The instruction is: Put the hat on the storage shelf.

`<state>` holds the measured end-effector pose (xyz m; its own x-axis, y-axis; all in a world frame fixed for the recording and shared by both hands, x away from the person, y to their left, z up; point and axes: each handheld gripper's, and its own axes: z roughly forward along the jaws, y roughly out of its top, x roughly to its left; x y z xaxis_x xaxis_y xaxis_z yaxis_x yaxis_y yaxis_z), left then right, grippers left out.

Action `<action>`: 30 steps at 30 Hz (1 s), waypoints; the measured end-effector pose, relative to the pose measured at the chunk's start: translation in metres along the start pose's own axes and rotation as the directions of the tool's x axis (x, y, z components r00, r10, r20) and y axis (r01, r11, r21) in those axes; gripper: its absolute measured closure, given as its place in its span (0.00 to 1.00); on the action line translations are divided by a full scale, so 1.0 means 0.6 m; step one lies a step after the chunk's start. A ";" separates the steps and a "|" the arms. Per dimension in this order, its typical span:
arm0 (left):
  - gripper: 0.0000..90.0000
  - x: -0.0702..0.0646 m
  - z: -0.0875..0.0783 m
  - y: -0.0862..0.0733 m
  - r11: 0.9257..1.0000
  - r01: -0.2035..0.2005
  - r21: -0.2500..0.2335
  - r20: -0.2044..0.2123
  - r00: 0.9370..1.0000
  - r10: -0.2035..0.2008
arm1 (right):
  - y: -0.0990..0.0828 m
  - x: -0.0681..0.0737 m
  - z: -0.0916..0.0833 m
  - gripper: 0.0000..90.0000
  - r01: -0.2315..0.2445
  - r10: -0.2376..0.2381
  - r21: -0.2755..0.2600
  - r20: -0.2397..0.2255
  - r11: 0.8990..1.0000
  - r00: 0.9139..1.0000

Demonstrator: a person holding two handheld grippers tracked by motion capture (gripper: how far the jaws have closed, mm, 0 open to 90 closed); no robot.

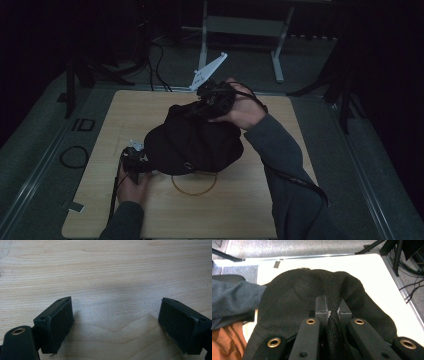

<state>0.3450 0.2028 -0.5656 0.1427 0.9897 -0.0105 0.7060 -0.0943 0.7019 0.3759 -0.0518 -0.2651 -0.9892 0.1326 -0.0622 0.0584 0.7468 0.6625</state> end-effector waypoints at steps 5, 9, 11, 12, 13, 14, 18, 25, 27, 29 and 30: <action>0.14 0.000 0.000 0.000 1.000 0.002 0.000 0.000 1.000 -0.002 | -0.002 0.002 0.010 0.92 0.003 -0.002 0.020 -0.010 1.000 1.000; 0.14 0.000 0.000 0.000 1.000 0.002 0.000 0.000 1.000 -0.002 | -0.001 0.003 0.013 0.92 0.009 -0.008 0.032 -0.012 0.999 1.000; 0.14 0.000 0.000 0.000 1.000 0.000 0.000 -0.001 1.000 0.000 | 0.000 0.005 0.015 0.91 0.013 -0.012 0.035 -0.013 0.999 1.000; 0.14 0.000 0.000 0.000 1.000 0.000 0.000 -0.001 1.000 0.000 | 0.000 0.005 0.016 0.91 0.016 -0.015 0.033 -0.016 0.999 1.000; 0.14 0.000 0.000 0.000 1.000 0.000 0.000 -0.001 1.000 0.000 | 0.000 0.005 0.018 0.91 0.016 -0.016 0.033 -0.017 0.999 1.000; 0.14 0.000 0.000 0.000 1.000 0.001 0.000 0.000 1.000 -0.001 | 0.001 0.006 0.019 0.91 0.012 -0.012 0.037 -0.019 0.999 1.000; 0.14 0.000 0.000 0.000 1.000 0.001 -0.001 0.001 1.000 -0.001 | 0.001 0.008 0.026 0.89 0.017 -0.015 0.049 -0.024 0.999 1.000; 0.14 0.000 0.000 0.000 1.000 0.002 -0.002 0.000 1.000 -0.002 | -0.002 0.007 0.030 0.86 0.016 -0.014 0.056 -0.034 0.998 0.999; 0.14 0.000 0.000 0.000 1.000 0.003 -0.001 0.000 1.000 -0.003 | -0.003 0.007 0.031 0.84 0.014 -0.011 0.064 -0.037 0.998 0.999; 0.14 0.000 0.000 0.000 1.000 0.003 -0.001 0.000 1.000 -0.003 | -0.005 0.007 0.033 0.83 0.016 -0.014 0.071 -0.041 0.997 0.999; 0.14 0.000 0.000 0.000 1.000 0.003 -0.001 0.000 1.000 -0.003 | -0.005 0.007 0.034 0.83 0.019 -0.015 0.075 -0.043 0.997 0.999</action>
<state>0.3450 0.2026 -0.5657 0.1409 0.9899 -0.0127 0.7055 -0.0914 0.7027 0.3745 -0.0402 -0.2829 -0.9948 0.0932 -0.0406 0.0499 0.7957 0.6037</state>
